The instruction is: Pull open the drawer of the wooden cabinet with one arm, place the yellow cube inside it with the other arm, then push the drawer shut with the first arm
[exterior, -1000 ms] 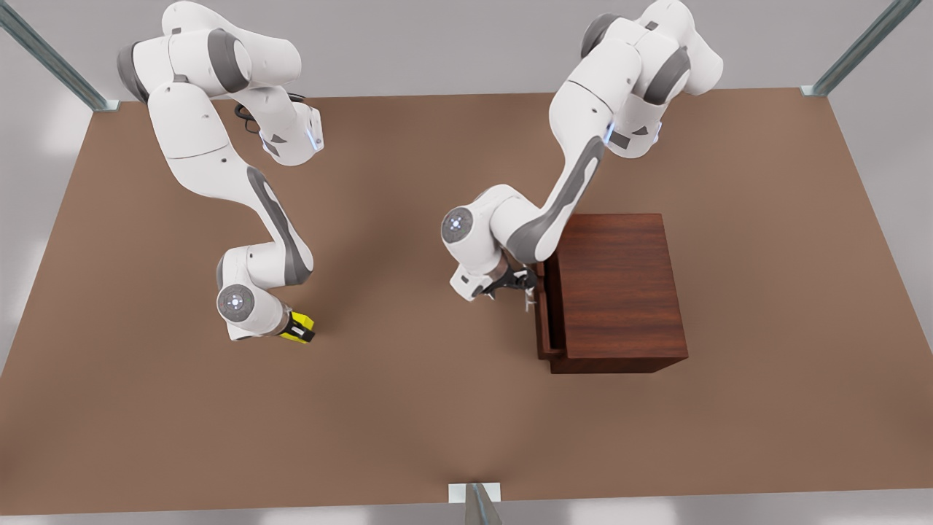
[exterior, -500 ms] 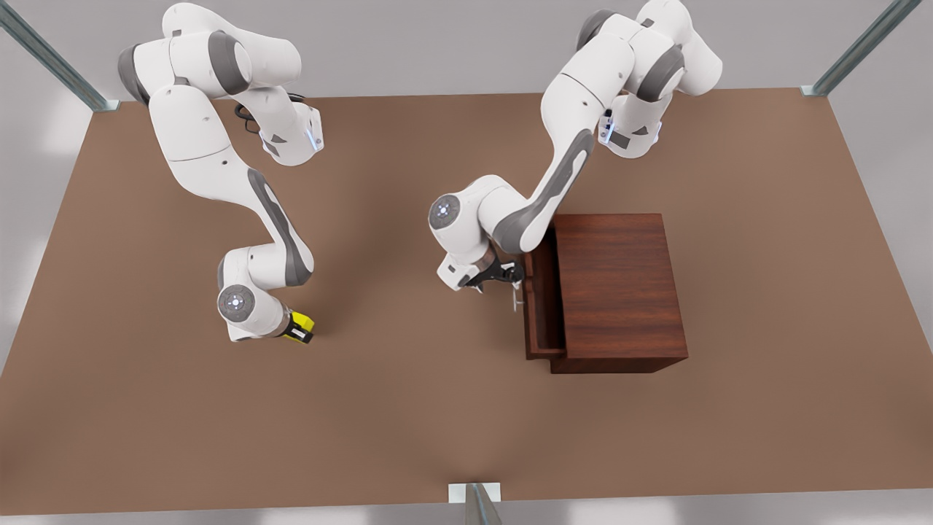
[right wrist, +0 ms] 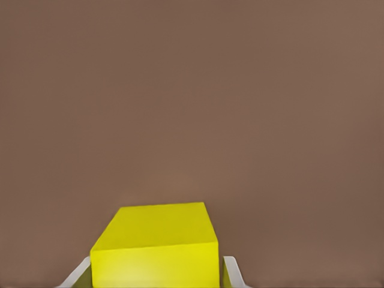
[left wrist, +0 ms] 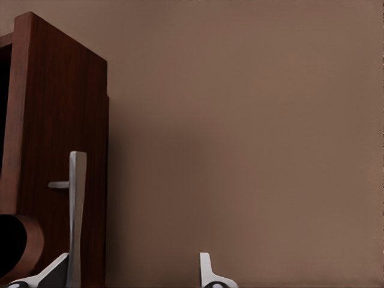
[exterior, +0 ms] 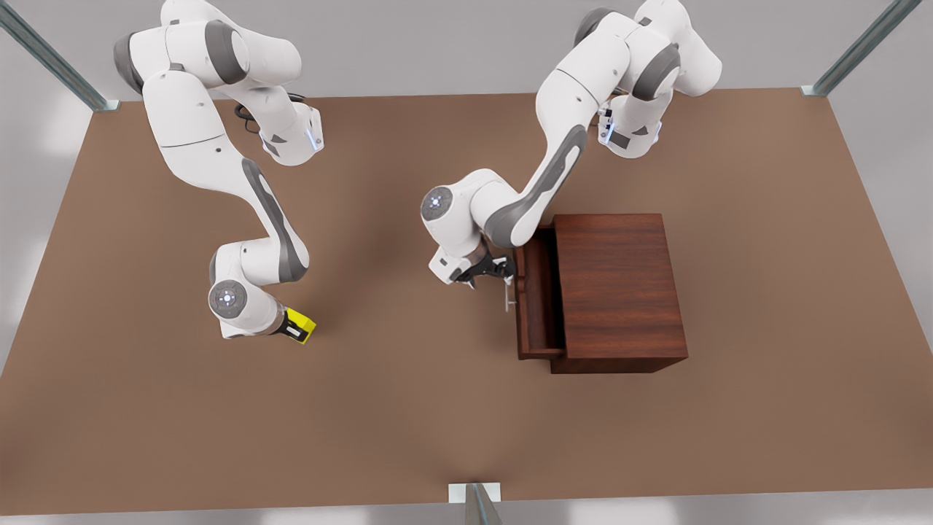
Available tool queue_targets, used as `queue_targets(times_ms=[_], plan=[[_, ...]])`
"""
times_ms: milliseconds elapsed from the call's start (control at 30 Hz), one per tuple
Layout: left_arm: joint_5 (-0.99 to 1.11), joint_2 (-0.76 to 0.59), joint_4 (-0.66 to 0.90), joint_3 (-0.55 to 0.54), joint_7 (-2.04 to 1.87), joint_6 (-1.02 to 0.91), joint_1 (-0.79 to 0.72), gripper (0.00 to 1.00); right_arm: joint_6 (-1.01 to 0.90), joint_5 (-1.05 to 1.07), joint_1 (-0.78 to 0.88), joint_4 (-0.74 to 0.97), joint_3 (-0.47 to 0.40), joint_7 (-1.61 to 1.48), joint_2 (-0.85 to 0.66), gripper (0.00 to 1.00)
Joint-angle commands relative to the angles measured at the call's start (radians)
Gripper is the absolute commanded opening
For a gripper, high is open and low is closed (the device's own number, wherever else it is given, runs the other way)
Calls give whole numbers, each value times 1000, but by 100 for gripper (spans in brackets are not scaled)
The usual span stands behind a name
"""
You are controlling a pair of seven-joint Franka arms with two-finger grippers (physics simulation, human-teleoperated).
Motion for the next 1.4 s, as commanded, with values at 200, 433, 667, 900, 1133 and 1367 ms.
queue_targets(times_ms=[200, 433, 667, 900, 1133, 1367], plan=[[0, 4, 6, 0, -90, 23, -18, 100, 5, 1, 2, 6, 0, 17, 17, 81], [0, 10, 16, 0, -121, 26, -38, 100, 9, 1, 3, 7, 2, 17, 26, 81], [1, -4, 24, 0, -119, 9, -52, 100, 32, -5, 2, 9, 2, 15, 44, 81], [-66, -159, 113, -28, 3, -374, -70, 100, 34, -4, 2, 12, 2, 18, 52, 71], [-318, -508, 26, -17, 905, -633, 568, 100, 14, 2, 0, 12, 0, 29, 32, 59], [-408, -588, -146, -8, 881, -348, 702, 100, -153, 54, 6, 24, 9, 63, -77, 56]])
